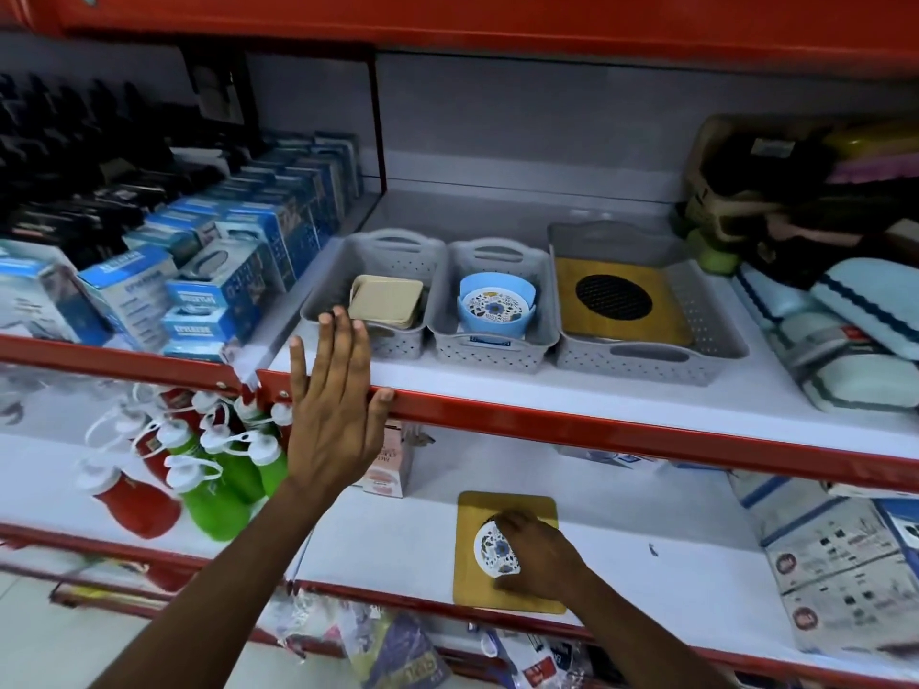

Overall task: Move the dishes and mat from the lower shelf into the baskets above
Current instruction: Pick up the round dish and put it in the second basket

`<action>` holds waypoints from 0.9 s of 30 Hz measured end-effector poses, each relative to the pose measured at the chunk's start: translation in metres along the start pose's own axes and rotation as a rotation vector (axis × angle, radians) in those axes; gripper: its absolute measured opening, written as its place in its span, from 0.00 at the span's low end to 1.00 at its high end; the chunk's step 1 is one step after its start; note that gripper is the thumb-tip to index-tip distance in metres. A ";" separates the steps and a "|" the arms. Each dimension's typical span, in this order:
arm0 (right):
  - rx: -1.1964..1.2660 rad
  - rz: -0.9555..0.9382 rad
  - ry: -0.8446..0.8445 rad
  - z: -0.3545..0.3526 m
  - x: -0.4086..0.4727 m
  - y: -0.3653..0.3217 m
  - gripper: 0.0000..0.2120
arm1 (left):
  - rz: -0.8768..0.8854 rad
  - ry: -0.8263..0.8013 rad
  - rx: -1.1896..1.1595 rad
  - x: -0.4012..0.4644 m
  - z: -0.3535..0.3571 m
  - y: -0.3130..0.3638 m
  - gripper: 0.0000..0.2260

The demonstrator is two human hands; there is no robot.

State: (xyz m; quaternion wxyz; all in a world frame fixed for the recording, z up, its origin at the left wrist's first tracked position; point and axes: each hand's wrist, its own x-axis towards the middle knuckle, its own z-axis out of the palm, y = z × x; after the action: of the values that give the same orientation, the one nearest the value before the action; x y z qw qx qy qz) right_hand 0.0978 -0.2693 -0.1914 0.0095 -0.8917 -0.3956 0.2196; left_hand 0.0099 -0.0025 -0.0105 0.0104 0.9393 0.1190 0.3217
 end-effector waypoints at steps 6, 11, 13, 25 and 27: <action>-0.007 0.013 0.027 -0.004 0.000 -0.001 0.41 | 0.003 -0.005 0.005 0.000 0.000 0.000 0.30; 0.093 -0.062 0.195 -0.024 -0.017 -0.002 0.46 | 0.005 -0.003 0.010 0.000 0.000 0.000 0.30; 0.143 -0.128 0.322 -0.041 -0.032 -0.007 0.45 | 0.003 -0.002 0.013 0.001 0.000 0.000 0.31; 0.048 -0.354 1.035 -0.180 -0.108 -0.064 0.39 | 0.006 0.003 0.003 0.000 0.001 -0.001 0.31; 0.100 -0.302 1.089 -0.198 -0.106 -0.069 0.40 | 0.010 0.003 0.007 0.000 0.001 -0.001 0.30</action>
State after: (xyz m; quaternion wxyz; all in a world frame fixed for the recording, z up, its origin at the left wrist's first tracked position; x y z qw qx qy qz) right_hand 0.0658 -0.2657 0.0417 0.2858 -0.8083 -0.4458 -0.2571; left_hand 0.0099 -0.0011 -0.0114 0.0053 0.9395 0.1157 0.3225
